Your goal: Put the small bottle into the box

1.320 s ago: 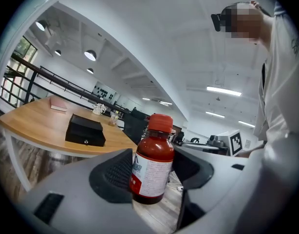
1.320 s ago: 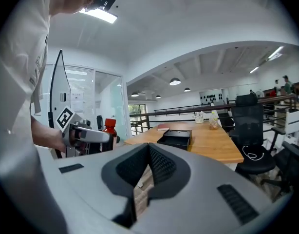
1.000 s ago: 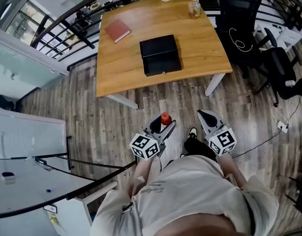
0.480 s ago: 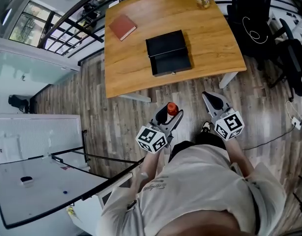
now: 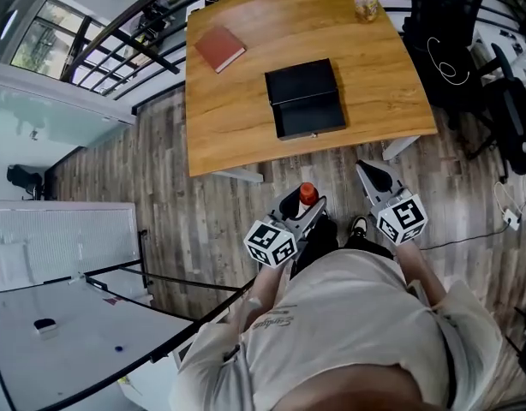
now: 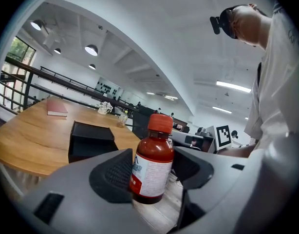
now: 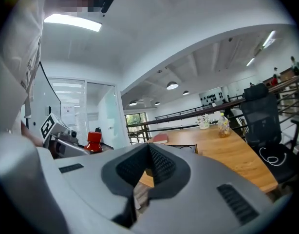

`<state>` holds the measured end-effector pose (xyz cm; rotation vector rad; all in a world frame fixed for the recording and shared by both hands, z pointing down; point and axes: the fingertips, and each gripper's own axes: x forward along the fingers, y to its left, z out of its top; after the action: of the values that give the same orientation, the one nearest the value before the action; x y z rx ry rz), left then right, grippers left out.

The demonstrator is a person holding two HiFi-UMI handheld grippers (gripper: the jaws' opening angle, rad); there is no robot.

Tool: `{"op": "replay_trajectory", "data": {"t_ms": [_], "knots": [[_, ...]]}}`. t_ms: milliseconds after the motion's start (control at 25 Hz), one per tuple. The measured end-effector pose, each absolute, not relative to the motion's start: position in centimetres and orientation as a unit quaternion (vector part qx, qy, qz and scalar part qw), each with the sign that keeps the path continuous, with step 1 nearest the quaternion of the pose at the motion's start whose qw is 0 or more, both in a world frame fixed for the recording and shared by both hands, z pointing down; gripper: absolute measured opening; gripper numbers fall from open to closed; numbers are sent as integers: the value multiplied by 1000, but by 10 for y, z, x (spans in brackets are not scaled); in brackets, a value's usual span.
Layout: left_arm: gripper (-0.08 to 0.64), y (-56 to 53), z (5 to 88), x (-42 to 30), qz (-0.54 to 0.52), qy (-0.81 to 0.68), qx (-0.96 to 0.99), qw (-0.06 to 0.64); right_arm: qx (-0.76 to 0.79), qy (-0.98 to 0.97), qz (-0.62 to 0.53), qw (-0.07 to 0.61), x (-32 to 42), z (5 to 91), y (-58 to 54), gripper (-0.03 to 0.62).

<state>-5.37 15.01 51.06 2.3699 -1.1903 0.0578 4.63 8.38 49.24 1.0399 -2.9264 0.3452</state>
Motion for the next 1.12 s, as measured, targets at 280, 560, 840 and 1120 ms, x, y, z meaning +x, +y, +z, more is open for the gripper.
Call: {"op": "replay_trajectory", "data": {"t_ms": [280,560,840,1120], "knots": [[253,124,487,-77,1,-390,895,217,333,-940,72,21,7,459,69,-5],[253,85,474,-136,-4,-381,905,187,357,-933,40,24,-28,442,44,-5],[253,52,494,-170,-46,-385,886,254,377,-922,69,59,-32,464,51,-5],[252,31,520,-173,-47,-384,876,288,386,-915,87,73,-31,478,32,-5]]}}
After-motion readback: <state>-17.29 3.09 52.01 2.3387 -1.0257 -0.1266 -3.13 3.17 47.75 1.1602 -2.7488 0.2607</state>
